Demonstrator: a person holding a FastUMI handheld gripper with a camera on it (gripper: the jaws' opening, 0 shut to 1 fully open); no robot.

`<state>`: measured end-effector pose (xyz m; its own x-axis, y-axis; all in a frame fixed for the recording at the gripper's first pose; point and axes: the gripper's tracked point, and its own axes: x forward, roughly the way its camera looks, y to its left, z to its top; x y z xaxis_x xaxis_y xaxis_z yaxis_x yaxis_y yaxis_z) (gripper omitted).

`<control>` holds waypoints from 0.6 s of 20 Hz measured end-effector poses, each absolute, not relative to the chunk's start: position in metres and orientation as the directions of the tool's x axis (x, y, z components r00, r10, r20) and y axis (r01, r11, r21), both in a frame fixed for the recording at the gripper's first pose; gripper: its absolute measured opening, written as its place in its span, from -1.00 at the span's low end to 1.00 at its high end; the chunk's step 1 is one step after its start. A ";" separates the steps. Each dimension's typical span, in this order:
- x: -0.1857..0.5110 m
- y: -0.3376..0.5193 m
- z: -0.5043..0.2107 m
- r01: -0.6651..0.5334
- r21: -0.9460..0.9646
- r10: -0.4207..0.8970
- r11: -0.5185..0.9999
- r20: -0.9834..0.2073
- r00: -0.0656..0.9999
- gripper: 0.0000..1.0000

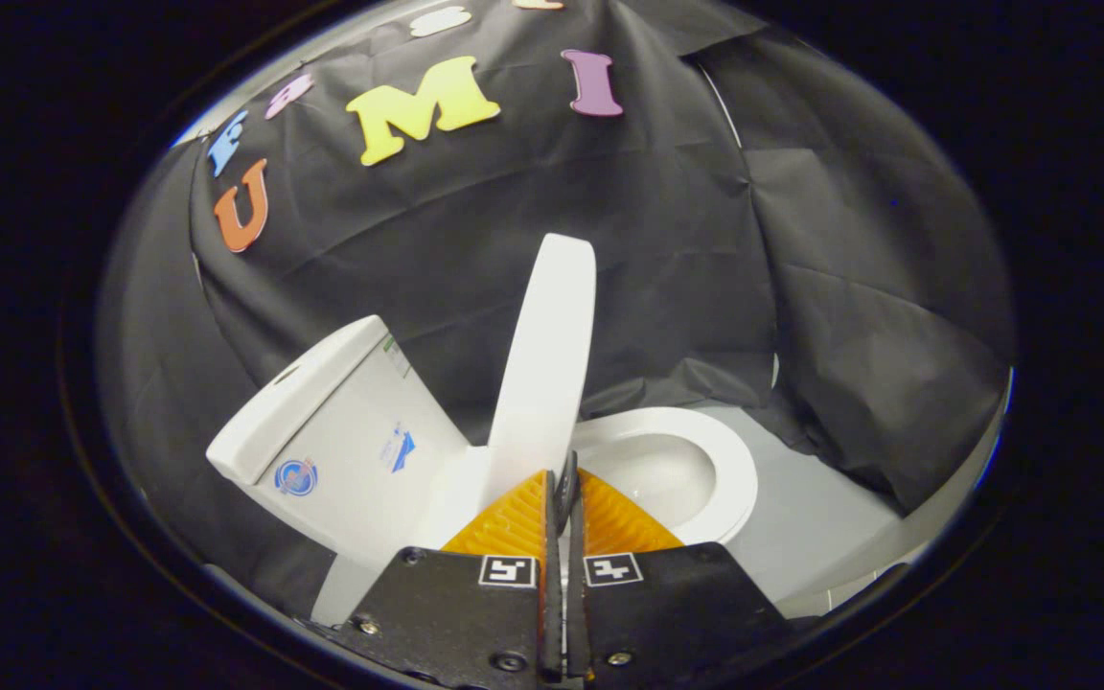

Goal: Open the toilet lid.

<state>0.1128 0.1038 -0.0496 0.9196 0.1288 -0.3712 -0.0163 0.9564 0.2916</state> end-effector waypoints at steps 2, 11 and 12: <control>0.111 0.117 -0.042 -0.026 0.266 0.126 0.964 -0.367 0.921 -0.89; 0.110 0.152 -0.026 -0.051 0.169 0.108 0.984 -0.347 0.932 -0.87; 0.111 0.156 -0.025 -0.053 0.163 0.108 0.985 -0.346 0.932 -0.86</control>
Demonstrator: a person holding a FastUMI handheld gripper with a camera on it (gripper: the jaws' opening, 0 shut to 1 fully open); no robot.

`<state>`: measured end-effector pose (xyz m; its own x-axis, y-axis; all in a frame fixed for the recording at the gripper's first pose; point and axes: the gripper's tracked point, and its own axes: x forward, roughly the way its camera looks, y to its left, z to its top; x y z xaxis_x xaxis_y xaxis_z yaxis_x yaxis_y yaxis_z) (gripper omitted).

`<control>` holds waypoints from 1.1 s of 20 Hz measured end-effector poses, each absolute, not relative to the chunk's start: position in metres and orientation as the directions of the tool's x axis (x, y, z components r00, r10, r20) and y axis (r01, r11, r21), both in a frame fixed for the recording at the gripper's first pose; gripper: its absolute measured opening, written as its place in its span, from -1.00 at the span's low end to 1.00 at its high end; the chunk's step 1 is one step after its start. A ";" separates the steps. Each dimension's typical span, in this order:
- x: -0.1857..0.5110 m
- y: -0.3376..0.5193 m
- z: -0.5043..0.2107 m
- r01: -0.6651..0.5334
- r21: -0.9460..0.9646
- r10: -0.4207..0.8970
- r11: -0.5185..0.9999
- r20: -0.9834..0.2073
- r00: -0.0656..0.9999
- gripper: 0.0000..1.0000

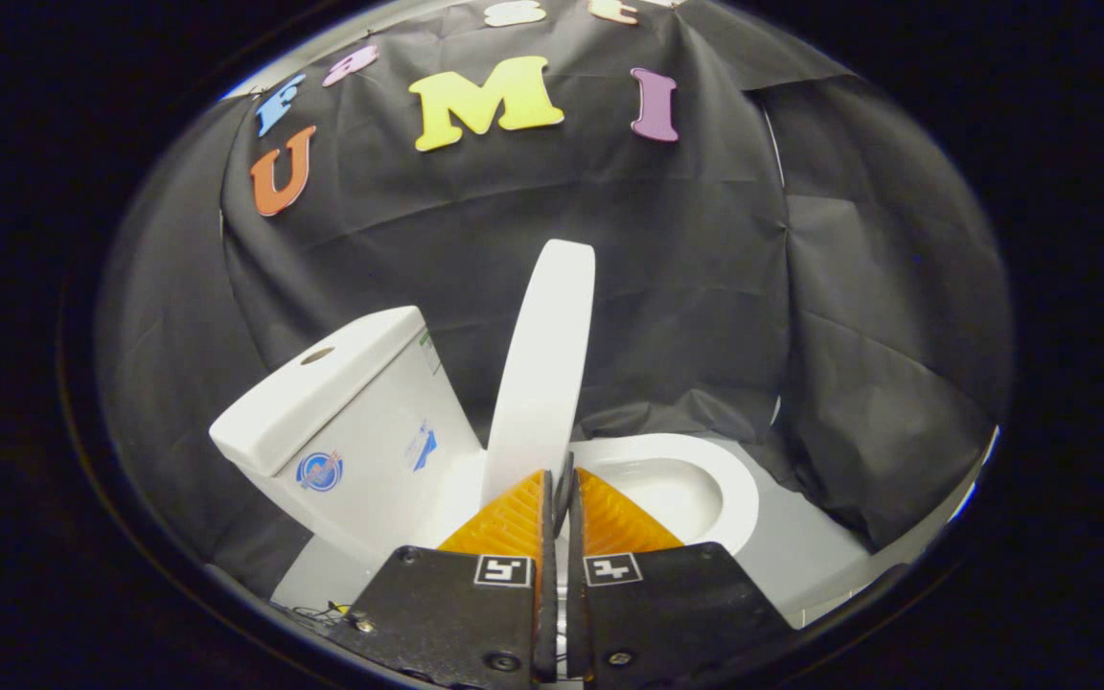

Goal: Open the toilet lid.

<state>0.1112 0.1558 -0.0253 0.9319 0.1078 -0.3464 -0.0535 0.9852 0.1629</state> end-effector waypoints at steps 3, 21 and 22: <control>0.111 0.169 -0.021 -0.066 0.144 0.113 0.987 -0.342 0.933 -0.86; 0.107 0.204 -0.007 -0.164 0.037 0.167 0.986 -0.317 0.934 -0.80; 0.107 0.204 -0.005 -0.167 0.031 0.168 0.985 -0.317 0.934 -0.80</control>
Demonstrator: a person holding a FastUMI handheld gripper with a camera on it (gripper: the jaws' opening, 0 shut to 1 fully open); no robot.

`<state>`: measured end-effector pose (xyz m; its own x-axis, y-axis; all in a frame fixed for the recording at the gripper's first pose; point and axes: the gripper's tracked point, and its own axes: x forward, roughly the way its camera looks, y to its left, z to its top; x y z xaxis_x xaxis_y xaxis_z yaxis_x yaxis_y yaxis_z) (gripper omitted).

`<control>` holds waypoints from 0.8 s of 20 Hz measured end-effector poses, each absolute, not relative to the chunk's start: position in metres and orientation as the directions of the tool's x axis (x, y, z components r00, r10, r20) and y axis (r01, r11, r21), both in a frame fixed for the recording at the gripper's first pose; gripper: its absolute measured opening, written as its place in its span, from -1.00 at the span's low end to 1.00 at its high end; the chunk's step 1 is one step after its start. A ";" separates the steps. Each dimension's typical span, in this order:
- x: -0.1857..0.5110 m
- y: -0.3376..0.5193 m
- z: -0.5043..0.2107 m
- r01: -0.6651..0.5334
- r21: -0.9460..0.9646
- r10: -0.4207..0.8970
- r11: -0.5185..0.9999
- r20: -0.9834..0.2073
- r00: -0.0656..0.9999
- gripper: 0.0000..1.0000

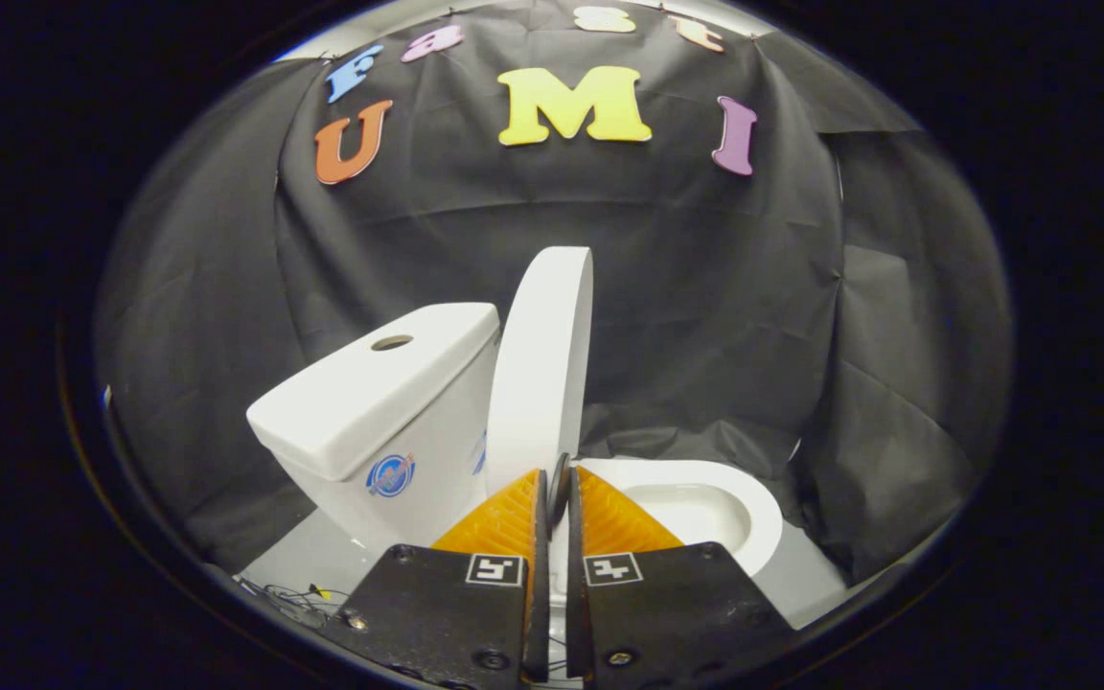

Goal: Open the toilet lid.

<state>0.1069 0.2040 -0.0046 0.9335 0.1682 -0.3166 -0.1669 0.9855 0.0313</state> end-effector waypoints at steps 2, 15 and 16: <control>0.105 0.207 -0.005 -0.178 0.020 0.175 0.984 -0.315 0.933 -0.80; 0.109 0.224 -0.007 -0.267 -0.084 0.229 0.960 -0.310 0.922 -0.80; 0.109 0.224 -0.006 -0.267 -0.092 0.227 0.959 -0.310 0.923 -0.80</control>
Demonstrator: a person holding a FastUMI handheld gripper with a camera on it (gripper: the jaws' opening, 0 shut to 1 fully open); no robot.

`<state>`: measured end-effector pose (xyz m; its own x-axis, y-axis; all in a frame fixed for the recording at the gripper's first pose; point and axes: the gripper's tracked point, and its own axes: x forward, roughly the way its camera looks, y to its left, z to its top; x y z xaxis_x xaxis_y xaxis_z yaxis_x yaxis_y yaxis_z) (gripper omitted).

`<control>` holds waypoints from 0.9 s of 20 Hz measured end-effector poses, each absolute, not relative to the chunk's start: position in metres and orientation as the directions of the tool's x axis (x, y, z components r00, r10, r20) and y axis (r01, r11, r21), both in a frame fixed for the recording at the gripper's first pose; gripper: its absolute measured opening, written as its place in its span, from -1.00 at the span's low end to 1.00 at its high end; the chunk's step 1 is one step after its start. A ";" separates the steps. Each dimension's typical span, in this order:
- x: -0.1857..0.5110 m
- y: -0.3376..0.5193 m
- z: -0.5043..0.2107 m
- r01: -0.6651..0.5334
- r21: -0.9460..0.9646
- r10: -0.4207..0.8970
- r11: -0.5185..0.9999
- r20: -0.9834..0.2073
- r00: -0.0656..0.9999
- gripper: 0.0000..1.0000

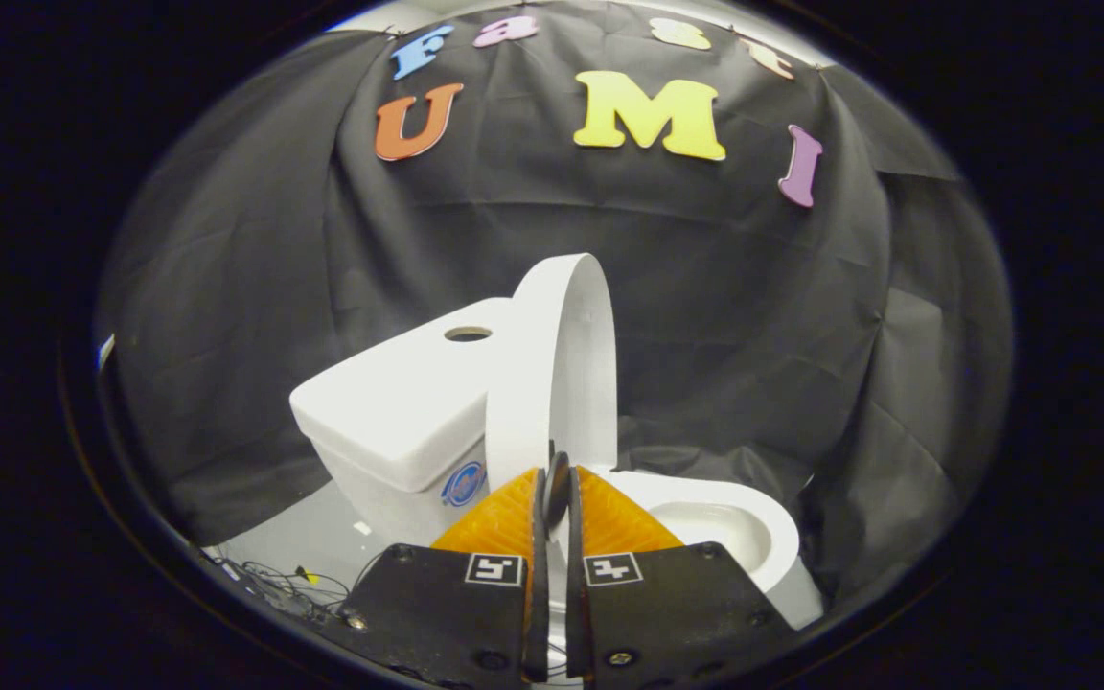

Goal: Open the toilet lid.

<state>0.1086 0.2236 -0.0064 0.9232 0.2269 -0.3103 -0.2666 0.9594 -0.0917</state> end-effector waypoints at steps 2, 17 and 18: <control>0.107 0.226 -0.009 -0.271 -0.094 0.230 0.958 -0.315 0.921 -0.80; 0.078 0.221 0.114 -0.415 -0.048 0.416 0.908 0.013 0.909 0.72; 0.074 0.211 0.128 -0.405 -0.041 0.407 0.913 0.053 0.912 1.00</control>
<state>0.0738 0.2106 0.1285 0.9120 0.4069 0.0526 -0.4051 0.9134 -0.0407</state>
